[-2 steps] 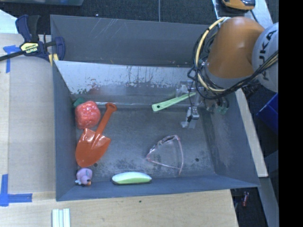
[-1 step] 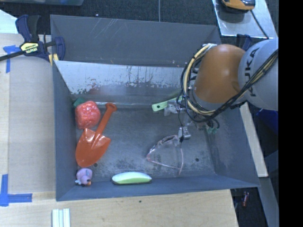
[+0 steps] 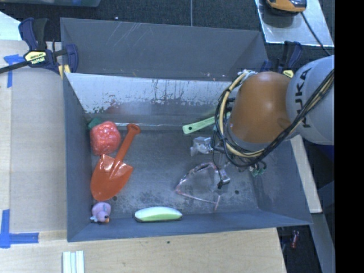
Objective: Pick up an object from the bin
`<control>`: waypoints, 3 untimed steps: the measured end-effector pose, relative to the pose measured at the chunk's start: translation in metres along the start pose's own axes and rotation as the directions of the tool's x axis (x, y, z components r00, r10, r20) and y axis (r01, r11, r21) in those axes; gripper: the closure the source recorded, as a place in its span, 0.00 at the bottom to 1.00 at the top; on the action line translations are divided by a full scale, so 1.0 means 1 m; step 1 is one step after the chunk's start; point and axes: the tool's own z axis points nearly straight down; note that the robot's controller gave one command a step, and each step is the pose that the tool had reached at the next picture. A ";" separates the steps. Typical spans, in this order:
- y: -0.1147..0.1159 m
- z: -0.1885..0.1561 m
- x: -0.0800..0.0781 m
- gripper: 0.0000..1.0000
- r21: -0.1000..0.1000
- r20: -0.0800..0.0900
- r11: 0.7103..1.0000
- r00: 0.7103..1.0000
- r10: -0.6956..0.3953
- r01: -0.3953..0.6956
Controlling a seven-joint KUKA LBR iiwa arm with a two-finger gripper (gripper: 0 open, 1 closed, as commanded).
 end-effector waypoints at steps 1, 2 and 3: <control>0.024 0.001 -0.009 0.00 0.001 0.001 0.978 0.978 -0.209 0.209; 0.001 0.032 -0.045 0.00 0.005 0.005 0.820 0.820 -0.572 0.572; -0.006 0.043 -0.055 1.00 0.011 0.008 0.511 0.511 -0.859 0.859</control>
Offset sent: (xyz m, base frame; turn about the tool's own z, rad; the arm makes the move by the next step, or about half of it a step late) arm 0.0559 0.0079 -0.0456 -0.6473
